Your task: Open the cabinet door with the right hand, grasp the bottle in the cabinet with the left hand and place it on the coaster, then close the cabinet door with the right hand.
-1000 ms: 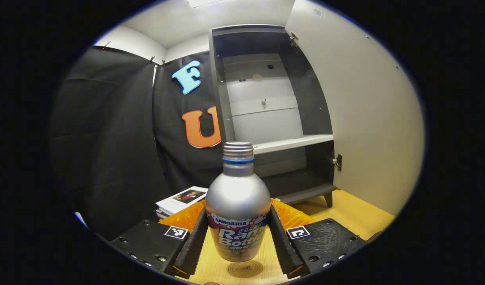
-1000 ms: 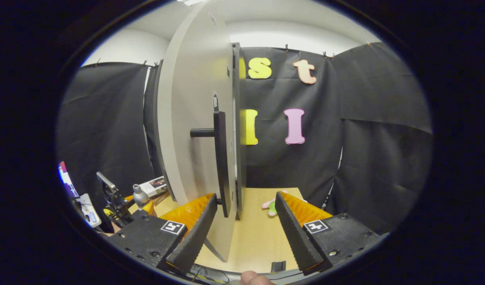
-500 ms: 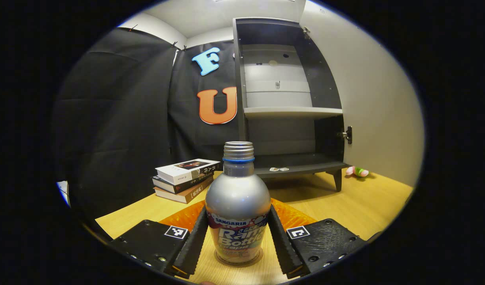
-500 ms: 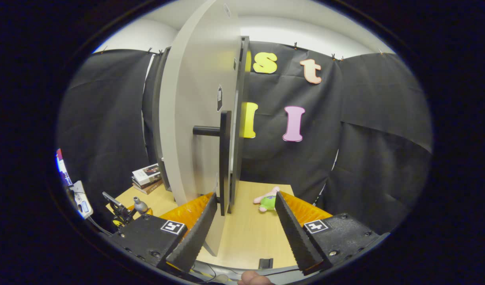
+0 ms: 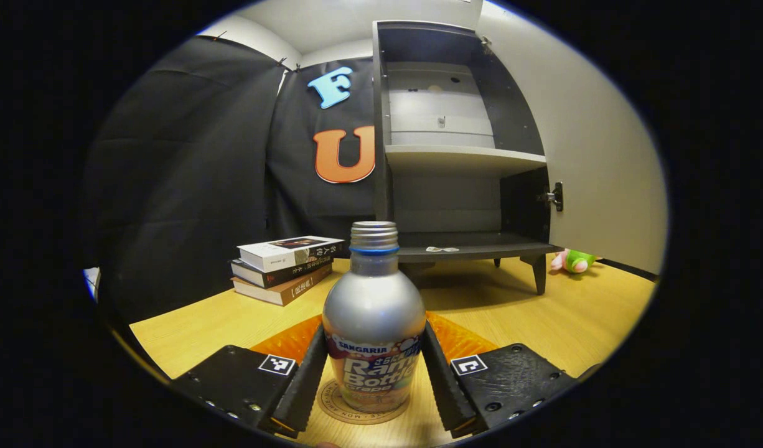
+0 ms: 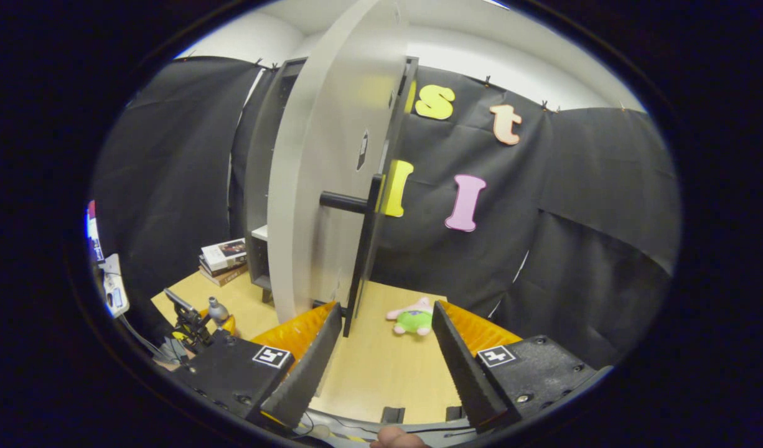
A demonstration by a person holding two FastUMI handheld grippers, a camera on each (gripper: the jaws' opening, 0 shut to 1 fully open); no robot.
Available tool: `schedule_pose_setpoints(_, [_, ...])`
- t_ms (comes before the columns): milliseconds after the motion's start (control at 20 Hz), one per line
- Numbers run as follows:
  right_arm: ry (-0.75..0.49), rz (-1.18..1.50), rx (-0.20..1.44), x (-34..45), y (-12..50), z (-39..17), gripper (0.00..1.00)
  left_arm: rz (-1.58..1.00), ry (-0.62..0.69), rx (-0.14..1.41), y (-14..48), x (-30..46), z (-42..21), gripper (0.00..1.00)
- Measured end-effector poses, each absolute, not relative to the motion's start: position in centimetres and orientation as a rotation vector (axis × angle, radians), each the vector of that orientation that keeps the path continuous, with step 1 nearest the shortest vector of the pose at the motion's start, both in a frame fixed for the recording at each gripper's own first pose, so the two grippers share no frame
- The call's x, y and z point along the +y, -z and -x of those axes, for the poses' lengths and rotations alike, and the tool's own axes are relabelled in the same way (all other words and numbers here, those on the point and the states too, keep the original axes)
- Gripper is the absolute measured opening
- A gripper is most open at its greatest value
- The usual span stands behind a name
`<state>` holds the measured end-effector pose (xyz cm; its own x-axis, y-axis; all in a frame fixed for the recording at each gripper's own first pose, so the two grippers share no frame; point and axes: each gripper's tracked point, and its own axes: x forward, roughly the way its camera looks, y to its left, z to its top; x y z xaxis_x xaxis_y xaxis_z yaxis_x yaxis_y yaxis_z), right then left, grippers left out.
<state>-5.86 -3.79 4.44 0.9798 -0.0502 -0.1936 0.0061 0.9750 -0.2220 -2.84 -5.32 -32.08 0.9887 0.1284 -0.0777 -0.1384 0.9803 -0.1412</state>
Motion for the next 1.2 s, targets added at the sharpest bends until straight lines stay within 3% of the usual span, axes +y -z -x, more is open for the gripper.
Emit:
schedule_pose_setpoints(200, [0.011, 0.198, 0.206, -3.7, -4.1, 5.9, 0.95, 0.151, -0.175, 0.075, 32.3, -4.1, 2.8, 0.76])
schedule_pose_setpoints(250, [0.002, 0.199, 0.207, -3.6, -3.9, 5.9, 0.95, 0.157, -0.174, 0.08, 32.6, -4.1, 2.7, 0.87])
schedule_pose_setpoints(300, [-0.006, 0.202, 0.203, -3.6, -3.9, 5.8, 0.95, 0.171, -0.171, 0.092, 33.0, -4.4, 2.7, 0.78])
schedule_pose_setpoints(350, [-0.009, 0.205, 0.199, -3.6, -4.0, 5.7, 0.95, 0.18, -0.159, 0.086, 32.7, -4.7, 2.6, 0.8])
schedule_pose_setpoints(450, [-0.01, 0.203, 0.197, -3.6, -3.9, 5.9, 0.95, 0.181, -0.15, 0.049, 31.6, -5.1, 2.9, 0.98])
schedule_pose_setpoints(750, [-0.014, 0.191, 0.217, -3.6, -3.1, 5.8, 0.95, 0.188, -0.13, -0.002, 29.1, -5.7, 3.6, 0.97])
schedule_pose_setpoints(850, [-0.006, 0.196, 0.299, -3.7, -1.0, 5.7, 0.94, 0.178, -0.131, 0.001, 28.8, -5.1, 3.7, 0.97])
schedule_pose_setpoints(1200, [-0.021, 0.092, 0.291, -3.6, 0.5, 5.3, 0.94, 0.189, -0.121, 0.013, 25.1, -3.9, 5.1, 0.97])
